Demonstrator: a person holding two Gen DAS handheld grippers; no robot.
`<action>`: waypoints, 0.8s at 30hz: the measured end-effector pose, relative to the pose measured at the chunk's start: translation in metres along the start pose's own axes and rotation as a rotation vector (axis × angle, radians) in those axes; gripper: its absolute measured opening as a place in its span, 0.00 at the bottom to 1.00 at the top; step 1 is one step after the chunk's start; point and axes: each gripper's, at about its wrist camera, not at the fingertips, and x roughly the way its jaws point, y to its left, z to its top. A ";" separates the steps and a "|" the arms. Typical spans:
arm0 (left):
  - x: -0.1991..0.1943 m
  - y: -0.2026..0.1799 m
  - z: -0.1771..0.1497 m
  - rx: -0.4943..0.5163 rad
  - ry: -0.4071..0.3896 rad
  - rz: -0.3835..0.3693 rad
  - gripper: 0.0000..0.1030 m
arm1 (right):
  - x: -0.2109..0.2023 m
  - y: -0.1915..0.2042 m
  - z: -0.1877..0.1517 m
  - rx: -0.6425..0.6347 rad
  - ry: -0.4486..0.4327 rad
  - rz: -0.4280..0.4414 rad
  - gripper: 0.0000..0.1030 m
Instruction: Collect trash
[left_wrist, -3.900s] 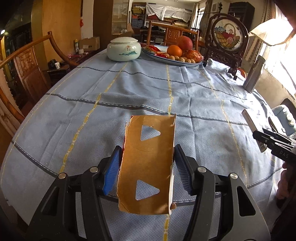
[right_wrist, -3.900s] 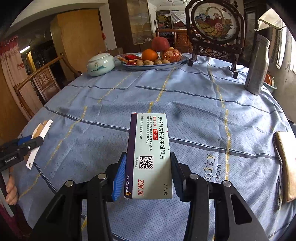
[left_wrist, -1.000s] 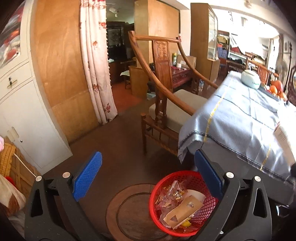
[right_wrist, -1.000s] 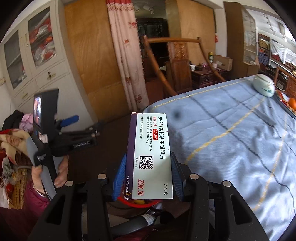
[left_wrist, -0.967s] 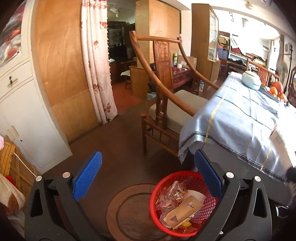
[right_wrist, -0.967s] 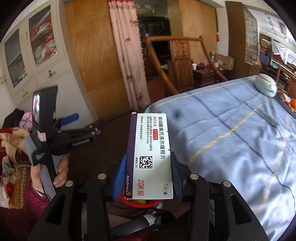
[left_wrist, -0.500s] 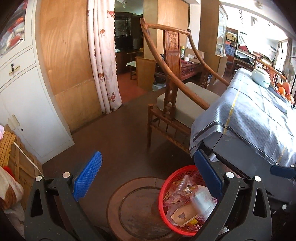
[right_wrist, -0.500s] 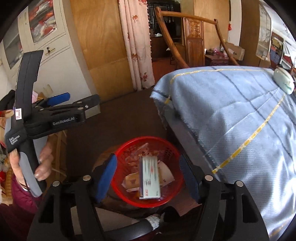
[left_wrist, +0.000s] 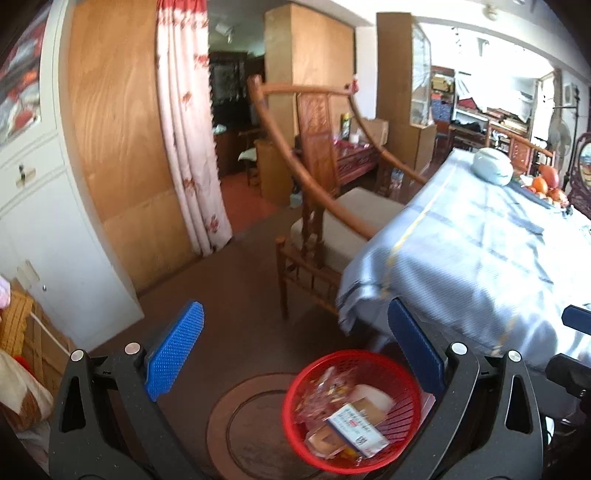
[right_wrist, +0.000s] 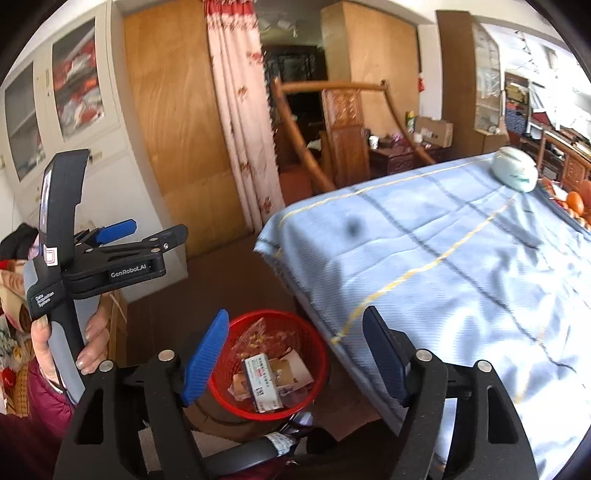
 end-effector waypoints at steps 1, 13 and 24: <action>-0.005 -0.008 0.002 0.006 -0.013 0.002 0.93 | -0.006 -0.004 0.000 -0.002 -0.017 -0.009 0.76; -0.053 -0.081 0.022 0.049 -0.076 0.149 0.93 | -0.071 -0.061 0.009 -0.020 -0.208 0.026 0.86; -0.134 -0.080 -0.015 -0.020 -0.097 0.337 0.93 | -0.121 -0.062 0.021 -0.029 -0.312 0.211 0.89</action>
